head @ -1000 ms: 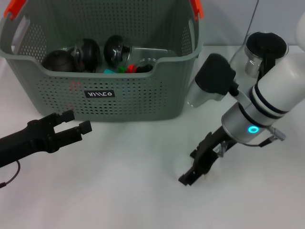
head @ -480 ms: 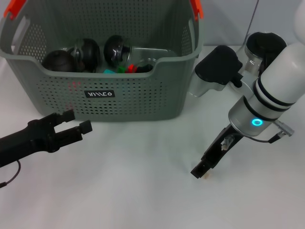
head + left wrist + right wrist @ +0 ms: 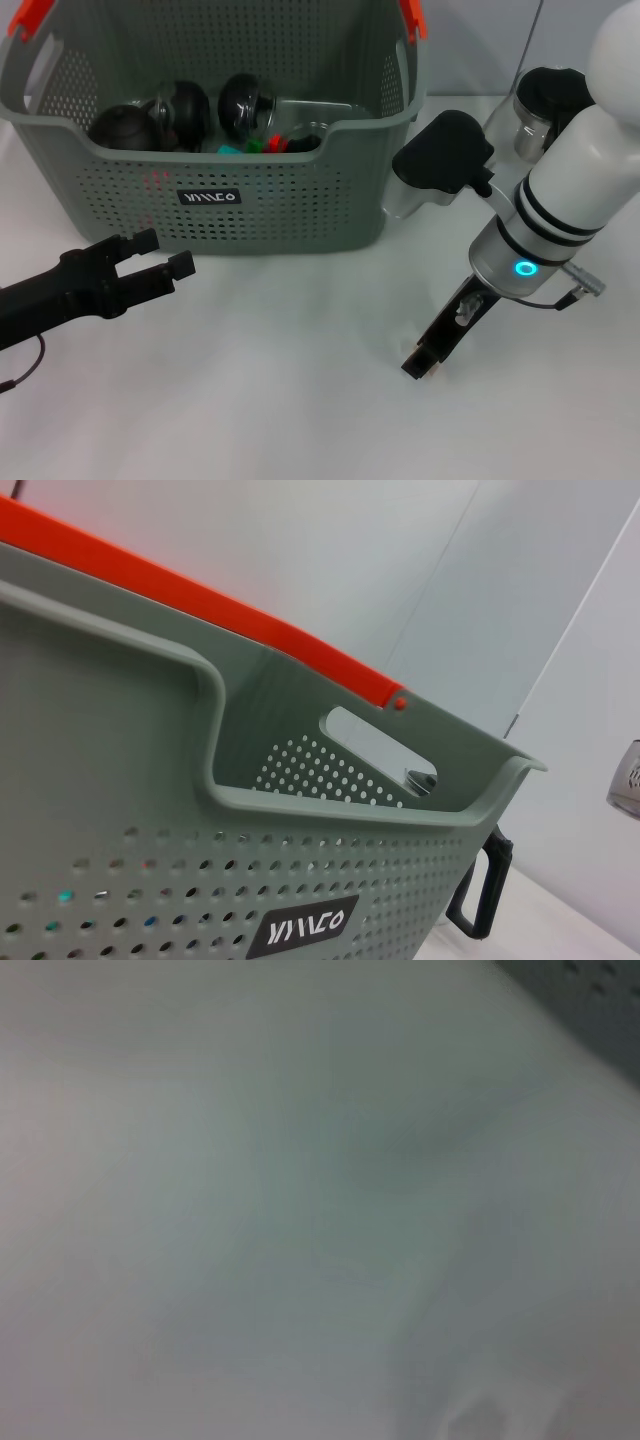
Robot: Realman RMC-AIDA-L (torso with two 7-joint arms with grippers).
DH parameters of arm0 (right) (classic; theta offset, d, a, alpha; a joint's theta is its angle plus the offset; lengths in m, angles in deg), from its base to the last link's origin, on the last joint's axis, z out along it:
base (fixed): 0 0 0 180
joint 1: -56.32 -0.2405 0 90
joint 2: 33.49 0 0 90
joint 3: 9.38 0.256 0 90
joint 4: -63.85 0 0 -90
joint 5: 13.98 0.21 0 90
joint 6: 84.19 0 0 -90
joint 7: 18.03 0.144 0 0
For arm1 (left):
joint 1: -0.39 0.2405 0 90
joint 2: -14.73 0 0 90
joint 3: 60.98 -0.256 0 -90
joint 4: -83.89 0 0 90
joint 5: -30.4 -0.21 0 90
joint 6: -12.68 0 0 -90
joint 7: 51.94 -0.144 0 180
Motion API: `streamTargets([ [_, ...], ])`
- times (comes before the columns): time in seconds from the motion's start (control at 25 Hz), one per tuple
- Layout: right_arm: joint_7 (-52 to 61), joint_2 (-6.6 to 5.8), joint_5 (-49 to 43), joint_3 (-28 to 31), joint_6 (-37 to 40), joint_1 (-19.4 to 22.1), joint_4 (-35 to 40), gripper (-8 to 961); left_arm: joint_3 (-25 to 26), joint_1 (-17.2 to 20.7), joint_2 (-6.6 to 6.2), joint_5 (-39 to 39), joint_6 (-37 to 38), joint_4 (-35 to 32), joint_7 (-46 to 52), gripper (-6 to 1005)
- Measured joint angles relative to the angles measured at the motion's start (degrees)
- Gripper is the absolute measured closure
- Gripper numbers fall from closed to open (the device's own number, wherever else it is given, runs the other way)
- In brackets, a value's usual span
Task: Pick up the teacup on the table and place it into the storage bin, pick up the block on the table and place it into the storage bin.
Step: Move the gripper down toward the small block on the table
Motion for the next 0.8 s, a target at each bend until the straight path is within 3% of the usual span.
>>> streamTargets([
  [0.48,1.5,-0.06,-0.3,-1.5,-0.1,0.0,0.0,326,0.0,0.0,-0.03,0.0,-0.7,0.4,0.0,150],
  [0.8,1.5,0.06,0.1,-1.8,-0.4,0.0,-0.3,556,0.0,0.0,-0.02,0.0,-0.8,0.3,-0.1,150],
])
